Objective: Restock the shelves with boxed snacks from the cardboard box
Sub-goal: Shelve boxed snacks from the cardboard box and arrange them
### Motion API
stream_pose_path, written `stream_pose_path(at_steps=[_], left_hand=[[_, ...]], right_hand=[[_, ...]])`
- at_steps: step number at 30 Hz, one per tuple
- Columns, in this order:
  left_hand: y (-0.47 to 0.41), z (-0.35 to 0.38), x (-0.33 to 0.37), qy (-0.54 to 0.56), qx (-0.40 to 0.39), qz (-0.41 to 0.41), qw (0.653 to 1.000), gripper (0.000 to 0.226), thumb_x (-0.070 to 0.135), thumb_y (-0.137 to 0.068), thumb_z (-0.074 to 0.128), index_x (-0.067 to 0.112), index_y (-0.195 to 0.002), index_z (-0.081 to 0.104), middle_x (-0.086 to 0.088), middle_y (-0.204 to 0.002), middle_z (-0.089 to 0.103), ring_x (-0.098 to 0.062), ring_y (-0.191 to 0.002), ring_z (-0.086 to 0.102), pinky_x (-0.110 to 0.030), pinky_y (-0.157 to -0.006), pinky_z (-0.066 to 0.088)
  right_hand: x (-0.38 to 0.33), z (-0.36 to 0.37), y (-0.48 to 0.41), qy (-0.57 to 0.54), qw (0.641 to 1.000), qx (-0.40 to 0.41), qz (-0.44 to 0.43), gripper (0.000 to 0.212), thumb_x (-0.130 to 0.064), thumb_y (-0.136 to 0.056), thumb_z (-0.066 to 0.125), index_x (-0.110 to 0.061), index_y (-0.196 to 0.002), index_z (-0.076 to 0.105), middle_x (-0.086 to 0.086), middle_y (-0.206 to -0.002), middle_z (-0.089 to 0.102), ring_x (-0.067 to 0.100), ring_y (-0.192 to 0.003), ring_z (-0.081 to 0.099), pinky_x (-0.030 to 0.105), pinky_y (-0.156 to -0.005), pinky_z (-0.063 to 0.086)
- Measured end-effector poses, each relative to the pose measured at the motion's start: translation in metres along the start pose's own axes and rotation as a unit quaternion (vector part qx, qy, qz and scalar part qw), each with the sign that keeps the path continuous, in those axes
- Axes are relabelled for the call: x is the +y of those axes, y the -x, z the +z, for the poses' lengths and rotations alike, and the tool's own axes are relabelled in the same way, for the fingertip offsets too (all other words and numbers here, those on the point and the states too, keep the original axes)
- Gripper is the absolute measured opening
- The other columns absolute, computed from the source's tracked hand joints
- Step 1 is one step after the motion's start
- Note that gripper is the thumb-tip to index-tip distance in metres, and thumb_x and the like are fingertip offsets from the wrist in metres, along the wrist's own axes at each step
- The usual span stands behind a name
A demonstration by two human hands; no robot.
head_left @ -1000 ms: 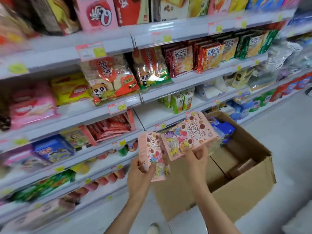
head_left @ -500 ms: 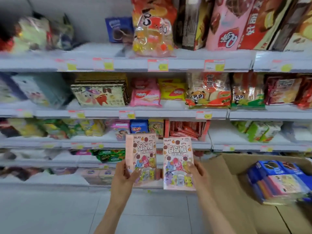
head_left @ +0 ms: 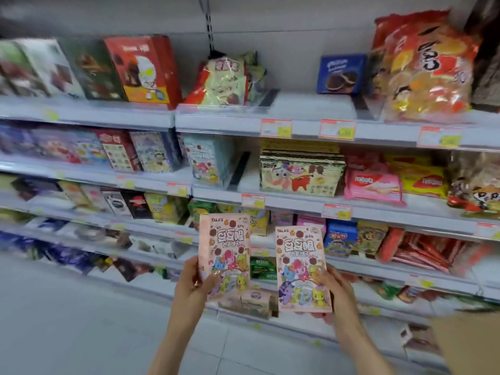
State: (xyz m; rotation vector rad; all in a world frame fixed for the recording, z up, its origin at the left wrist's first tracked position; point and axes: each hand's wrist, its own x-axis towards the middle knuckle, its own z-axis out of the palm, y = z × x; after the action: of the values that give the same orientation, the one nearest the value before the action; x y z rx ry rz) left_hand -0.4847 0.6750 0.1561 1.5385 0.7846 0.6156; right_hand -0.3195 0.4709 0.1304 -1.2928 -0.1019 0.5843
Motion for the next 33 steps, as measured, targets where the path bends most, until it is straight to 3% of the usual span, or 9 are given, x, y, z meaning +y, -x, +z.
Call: stream_pose_path(at_steps=[3, 6, 9, 12, 21, 24, 26, 29, 33], left_hand=[[-0.028, -0.031, 0.005, -0.049, 0.059, 0.03, 0.997, 0.038, 0.023, -0.076, 0.073, 0.017, -0.108, 0.054, 0.003, -0.091, 0.065, -0.009, -0.075, 0.063, -0.029, -0.065, 0.048], [-0.067, -0.056, 0.011, -0.125, 0.137, 0.054, 0.981, 0.037, 0.021, -0.081, 0.072, 0.016, -0.111, 0.052, -0.002, -0.097, 0.062, -0.015, -0.078, 0.063, -0.036, -0.06, 0.053], [-0.107, -0.074, 0.023, -0.19, 0.212, 0.079, 0.955, 0.043, 0.03, -0.081, 0.07, 0.011, -0.116, 0.054, -0.004, -0.11, 0.054, -0.006, -0.07, 0.054, -0.033, -0.058, 0.045], [-0.147, -0.087, 0.037, -0.236, 0.253, 0.088, 0.934, 0.048, 0.036, -0.082, 0.067, 0.01, -0.119, 0.05, -0.005, -0.115, 0.052, -0.014, -0.073, 0.054, -0.03, -0.058, 0.038], [-0.267, -0.114, 0.05, -0.238, 0.215, 0.08, 0.944, 0.048, 0.047, -0.079, 0.067, 0.011, -0.108, 0.054, -0.006, -0.104, 0.059, -0.023, -0.082, 0.057, -0.032, -0.06, 0.045], [-0.292, -0.116, 0.048, -0.229, 0.199, 0.088, 0.949, 0.046, 0.048, -0.079, 0.066, 0.01, -0.103, 0.054, -0.004, -0.097, 0.057, -0.017, -0.072, 0.052, -0.027, -0.053, 0.037], [-0.304, -0.115, 0.051, -0.215, 0.183, 0.104, 0.953, 0.045, 0.046, -0.081, 0.066, 0.008, -0.102, 0.053, -0.003, -0.091, 0.053, -0.012, -0.064, 0.045, -0.026, -0.049, 0.028], [-0.324, -0.112, 0.049, -0.17, 0.133, 0.138, 0.967, 0.044, 0.041, -0.082, 0.066, 0.008, -0.109, 0.053, -0.007, -0.09, 0.057, -0.01, -0.061, 0.044, -0.03, -0.052, 0.038], [-0.34, -0.107, 0.05, -0.146, 0.083, 0.171, 0.971, 0.048, 0.03, -0.085, 0.066, 0.004, -0.121, 0.047, -0.005, -0.102, 0.047, -0.005, -0.065, 0.04, -0.029, -0.063, 0.036]], right_hand=[[0.006, 0.04, -0.012, 0.011, 1.0, -0.027, 0.002, 0.049, -0.029, -0.054, 0.079, -0.017, -0.099, 0.065, 0.012, -0.088, 0.073, 0.024, -0.062, 0.069, 0.024, -0.038, 0.049], [0.014, 0.072, -0.032, 0.012, 0.998, -0.061, 0.01, 0.039, -0.031, -0.068, 0.076, -0.019, -0.103, 0.065, 0.018, -0.1, 0.071, 0.025, -0.063, 0.068, 0.023, -0.04, 0.048], [0.016, 0.104, -0.055, 0.029, 0.997, -0.067, -0.011, 0.051, -0.035, -0.065, 0.079, -0.016, -0.11, 0.064, 0.006, -0.102, 0.072, 0.02, -0.081, 0.071, 0.03, -0.062, 0.055], [0.017, 0.137, -0.078, 0.058, 0.994, -0.083, -0.028, 0.083, -0.063, -0.041, 0.08, -0.018, -0.109, 0.065, -0.001, -0.102, 0.072, 0.016, -0.092, 0.069, 0.036, -0.079, 0.051], [0.029, 0.211, -0.115, 0.066, 0.989, -0.128, -0.027, 0.04, -0.024, -0.072, 0.076, -0.019, -0.11, 0.062, -0.006, -0.092, 0.073, 0.012, -0.079, 0.071, 0.017, -0.056, 0.051], [0.036, 0.226, -0.118, 0.068, 0.991, -0.107, -0.038, 0.062, -0.049, -0.06, 0.078, -0.018, -0.11, 0.062, -0.01, -0.088, 0.072, 0.014, -0.08, 0.071, 0.019, -0.057, 0.052], [0.042, 0.239, -0.118, 0.073, 0.993, -0.086, -0.037, 0.065, -0.049, -0.057, 0.077, -0.019, -0.112, 0.061, -0.013, -0.086, 0.072, 0.013, -0.08, 0.07, 0.02, -0.058, 0.054], [0.054, 0.257, -0.116, 0.071, 0.994, -0.061, -0.049, 0.082, -0.061, -0.046, 0.081, -0.025, -0.117, 0.061, -0.01, -0.095, 0.073, 0.016, -0.086, 0.07, 0.021, -0.06, 0.054], [0.067, 0.28, -0.105, 0.038, 0.998, -0.016, -0.046, 0.051, -0.029, -0.075, 0.071, -0.02, -0.124, 0.059, -0.004, -0.101, 0.073, 0.015, -0.087, 0.07, 0.021, -0.059, 0.055]])
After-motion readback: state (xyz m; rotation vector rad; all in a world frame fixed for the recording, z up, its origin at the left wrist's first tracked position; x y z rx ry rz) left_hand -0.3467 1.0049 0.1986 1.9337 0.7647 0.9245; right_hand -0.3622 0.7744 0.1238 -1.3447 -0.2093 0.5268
